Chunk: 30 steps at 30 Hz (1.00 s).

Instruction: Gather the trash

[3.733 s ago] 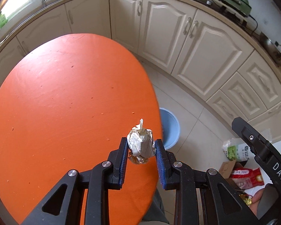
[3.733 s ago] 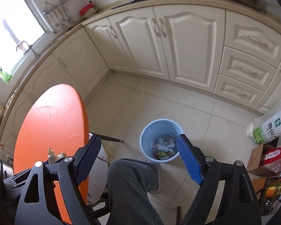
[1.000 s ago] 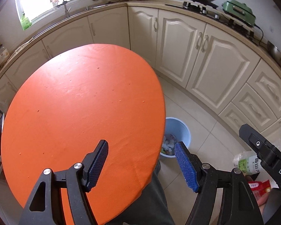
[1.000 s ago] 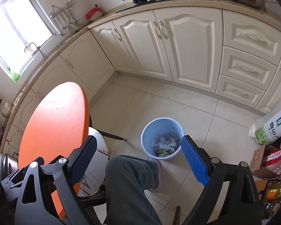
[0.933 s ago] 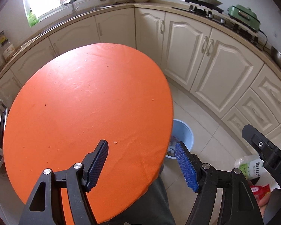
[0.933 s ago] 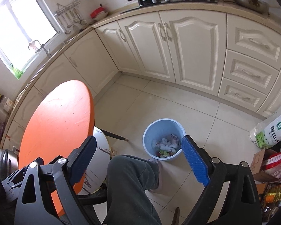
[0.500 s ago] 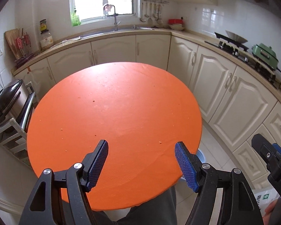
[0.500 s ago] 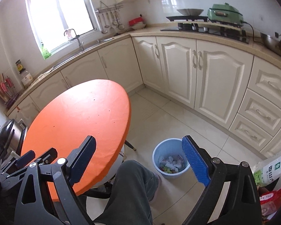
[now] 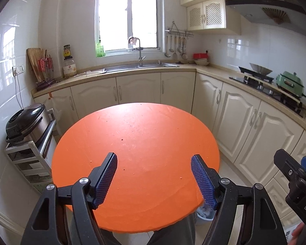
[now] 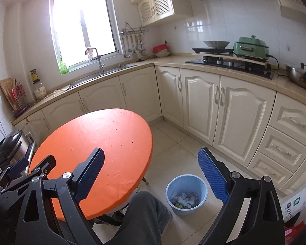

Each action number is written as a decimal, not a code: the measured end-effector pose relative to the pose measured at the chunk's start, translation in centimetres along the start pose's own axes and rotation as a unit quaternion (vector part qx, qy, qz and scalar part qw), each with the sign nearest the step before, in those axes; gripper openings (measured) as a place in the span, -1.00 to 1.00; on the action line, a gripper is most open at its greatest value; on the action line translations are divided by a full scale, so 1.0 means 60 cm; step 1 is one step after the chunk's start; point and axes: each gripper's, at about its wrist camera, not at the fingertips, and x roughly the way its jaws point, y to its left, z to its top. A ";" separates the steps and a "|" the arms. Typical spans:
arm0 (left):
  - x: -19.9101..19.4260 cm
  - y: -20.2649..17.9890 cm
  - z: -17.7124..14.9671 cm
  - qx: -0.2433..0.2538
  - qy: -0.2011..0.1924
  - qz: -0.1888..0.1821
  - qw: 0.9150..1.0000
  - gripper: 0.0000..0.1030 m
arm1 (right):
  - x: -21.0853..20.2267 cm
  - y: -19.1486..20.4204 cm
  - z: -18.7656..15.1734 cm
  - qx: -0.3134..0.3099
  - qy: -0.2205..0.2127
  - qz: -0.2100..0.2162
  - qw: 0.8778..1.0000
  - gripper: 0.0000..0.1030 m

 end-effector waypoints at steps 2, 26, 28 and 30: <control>-0.016 -0.001 -0.015 -0.003 -0.011 0.001 1.000 0.38 | -0.008 0.003 0.002 -0.005 -0.008 0.005 1.000 0.83; -0.040 0.021 -0.081 -0.008 -0.072 -0.004 0.997 0.38 | -0.051 0.022 0.003 -0.026 -0.079 -0.028 0.996 0.99; -0.039 0.020 -0.083 -0.009 -0.073 -0.003 0.997 0.38 | -0.051 0.022 0.003 -0.026 -0.078 -0.027 0.996 0.99; -0.035 0.021 -0.080 -0.009 -0.073 0.000 0.997 0.38 | -0.050 0.022 0.002 -0.027 -0.076 -0.027 0.996 0.99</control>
